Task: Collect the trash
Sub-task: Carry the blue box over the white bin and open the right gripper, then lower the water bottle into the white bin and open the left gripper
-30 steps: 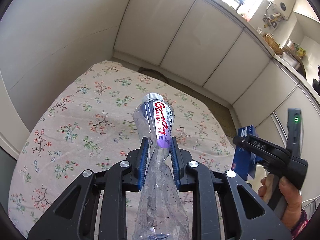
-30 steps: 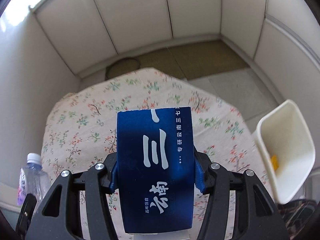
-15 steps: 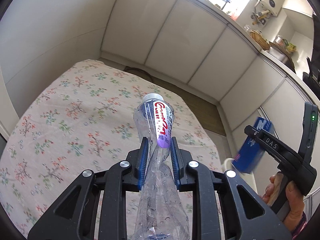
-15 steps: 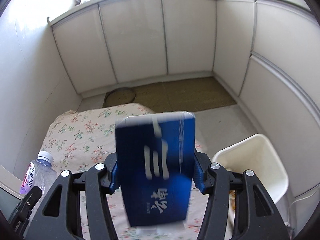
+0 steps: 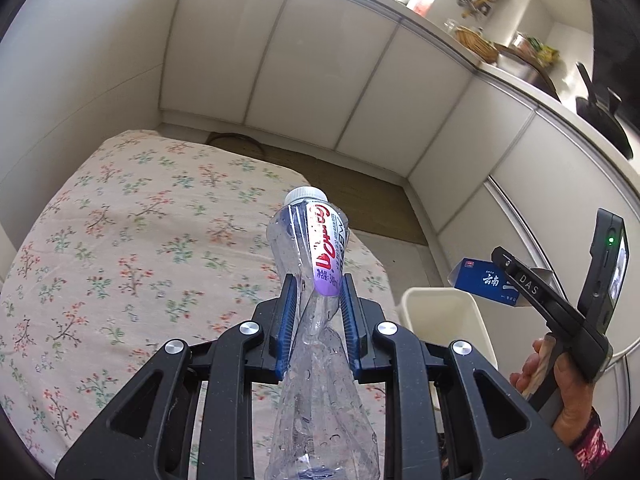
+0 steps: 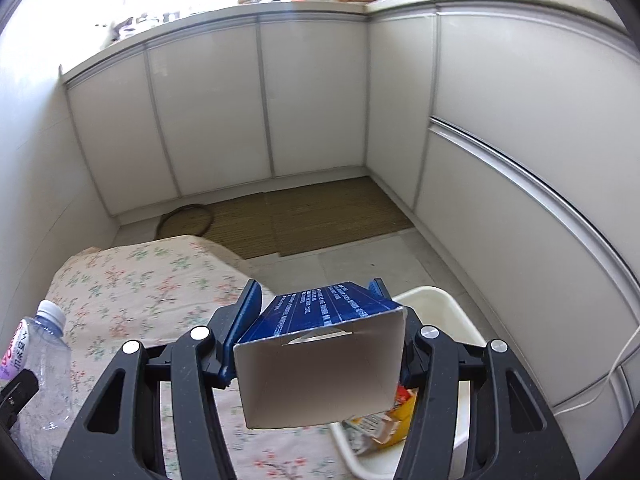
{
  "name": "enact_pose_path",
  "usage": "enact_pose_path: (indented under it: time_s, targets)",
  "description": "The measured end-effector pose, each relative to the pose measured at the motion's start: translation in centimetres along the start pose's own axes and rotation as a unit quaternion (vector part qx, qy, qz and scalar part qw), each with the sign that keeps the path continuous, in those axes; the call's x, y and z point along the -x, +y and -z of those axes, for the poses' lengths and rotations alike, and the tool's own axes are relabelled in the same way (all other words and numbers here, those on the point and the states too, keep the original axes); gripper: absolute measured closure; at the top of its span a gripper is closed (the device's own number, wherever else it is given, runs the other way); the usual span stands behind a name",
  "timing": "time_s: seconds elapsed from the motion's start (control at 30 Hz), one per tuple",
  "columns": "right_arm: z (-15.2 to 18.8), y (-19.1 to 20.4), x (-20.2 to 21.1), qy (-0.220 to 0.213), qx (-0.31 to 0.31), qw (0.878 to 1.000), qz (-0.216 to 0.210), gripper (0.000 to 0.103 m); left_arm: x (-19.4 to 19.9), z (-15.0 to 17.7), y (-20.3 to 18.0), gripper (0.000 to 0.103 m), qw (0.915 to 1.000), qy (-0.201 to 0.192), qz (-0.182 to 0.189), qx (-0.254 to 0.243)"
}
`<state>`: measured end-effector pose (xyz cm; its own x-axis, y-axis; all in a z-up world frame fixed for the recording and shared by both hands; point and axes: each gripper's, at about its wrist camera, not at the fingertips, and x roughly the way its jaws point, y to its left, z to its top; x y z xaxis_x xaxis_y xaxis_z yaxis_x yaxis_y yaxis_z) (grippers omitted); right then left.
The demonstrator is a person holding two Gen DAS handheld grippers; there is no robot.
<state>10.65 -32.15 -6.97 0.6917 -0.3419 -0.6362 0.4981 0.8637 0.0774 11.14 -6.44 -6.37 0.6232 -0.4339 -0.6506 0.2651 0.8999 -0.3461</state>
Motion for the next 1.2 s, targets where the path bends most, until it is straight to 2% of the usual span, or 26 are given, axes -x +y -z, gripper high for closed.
enact_pose_path:
  time_s: [0.43, 0.63, 0.67, 0.73, 0.8, 1.2]
  targets:
    - [1.1, -8.8, -2.4, 0.02, -0.05, 0.997, 0.053, 0.048, -1.6, 1.7, -6.6, 0.082, 0.9979, 0.023, 0.01, -0.06]
    - [1.7, -11.4, -4.1, 0.047, -0.068, 0.995, 0.056, 0.047, -2.7, 2.9, -10.1, 0.082, 0.9948, 0.036, 0.016, -0.094]
    - [1.8, -11.7, -4.3, 0.05, -0.07, 0.995, 0.055, 0.046, -2.9, 3.0, -10.5, 0.082, 0.9943, 0.038, 0.017, -0.098]
    - [1.9, -12.3, -4.5, 0.052, -0.073, 0.995, 0.052, 0.034, -3.2, 3.2, -11.5, 0.082, 0.9932, 0.041, 0.019, -0.108]
    - [2.1, -13.0, -4.3, 0.049, -0.074, 0.995, 0.052, 0.029, -3.7, 3.4, -12.8, 0.082, 0.9918, 0.044, 0.023, -0.117]
    - [2.9, -20.2, -2.7, 0.033, -0.122, 0.989, 0.076, 0.026, -6.2, 3.7, -21.3, 0.082, 0.9805, 0.048, 0.063, -0.18]
